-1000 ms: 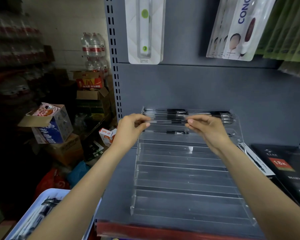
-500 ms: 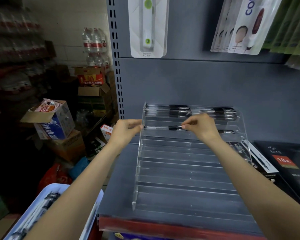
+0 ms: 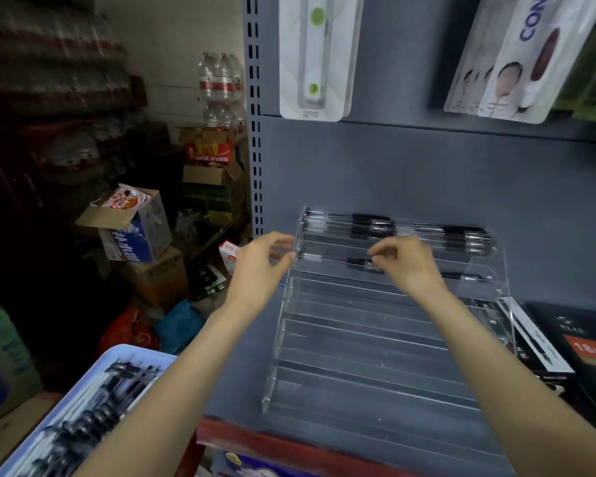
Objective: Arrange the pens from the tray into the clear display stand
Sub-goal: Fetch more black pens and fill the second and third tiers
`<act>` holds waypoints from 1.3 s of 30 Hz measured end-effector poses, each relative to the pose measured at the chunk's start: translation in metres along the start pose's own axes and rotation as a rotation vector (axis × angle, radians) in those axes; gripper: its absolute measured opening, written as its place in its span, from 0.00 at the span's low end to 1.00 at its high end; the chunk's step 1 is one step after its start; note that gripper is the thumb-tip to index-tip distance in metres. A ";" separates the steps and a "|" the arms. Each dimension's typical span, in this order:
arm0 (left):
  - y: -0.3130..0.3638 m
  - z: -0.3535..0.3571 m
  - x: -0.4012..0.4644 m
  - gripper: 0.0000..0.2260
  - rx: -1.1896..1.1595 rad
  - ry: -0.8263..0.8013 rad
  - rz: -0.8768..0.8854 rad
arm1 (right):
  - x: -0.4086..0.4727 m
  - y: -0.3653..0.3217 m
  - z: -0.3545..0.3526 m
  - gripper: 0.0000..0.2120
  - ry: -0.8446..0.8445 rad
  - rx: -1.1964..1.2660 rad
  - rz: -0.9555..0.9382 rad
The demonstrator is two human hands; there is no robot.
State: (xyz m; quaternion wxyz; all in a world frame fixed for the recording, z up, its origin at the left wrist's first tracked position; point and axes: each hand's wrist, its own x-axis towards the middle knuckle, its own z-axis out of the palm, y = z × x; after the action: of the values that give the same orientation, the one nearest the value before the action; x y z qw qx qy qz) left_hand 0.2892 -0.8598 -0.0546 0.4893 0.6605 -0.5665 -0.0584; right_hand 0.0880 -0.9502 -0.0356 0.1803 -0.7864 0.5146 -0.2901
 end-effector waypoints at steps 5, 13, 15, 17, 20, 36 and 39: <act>-0.014 -0.025 -0.031 0.10 0.030 -0.021 0.020 | -0.034 -0.040 0.024 0.09 0.059 0.119 -0.149; -0.115 -0.117 -0.087 0.08 0.140 -0.031 -0.127 | -0.100 -0.145 0.141 0.09 -0.135 0.272 -0.217; -0.151 -0.144 -0.099 0.08 0.163 -0.062 -0.192 | -0.110 -0.172 0.177 0.09 -0.168 0.277 -0.200; -0.187 -0.167 -0.108 0.08 0.193 -0.112 -0.244 | -0.118 -0.193 0.217 0.10 -0.237 0.261 -0.177; -0.242 -0.190 -0.118 0.07 0.209 -0.185 -0.333 | -0.124 -0.207 0.279 0.12 -0.392 0.148 -0.107; -0.372 -0.158 -0.149 0.29 0.575 -0.930 -0.181 | -0.133 -0.154 0.420 0.15 -0.466 -0.168 0.471; -0.376 -0.157 -0.154 0.27 0.523 -0.914 -0.173 | -0.131 -0.156 0.427 0.19 -0.443 -0.213 0.547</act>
State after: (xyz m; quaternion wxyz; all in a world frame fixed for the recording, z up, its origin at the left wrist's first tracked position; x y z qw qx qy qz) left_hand 0.5942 -0.6896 -0.3153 0.0052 0.7119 -0.6610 -0.2370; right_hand 0.4327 -0.7738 -0.3074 0.2755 -0.6778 0.6817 0.0015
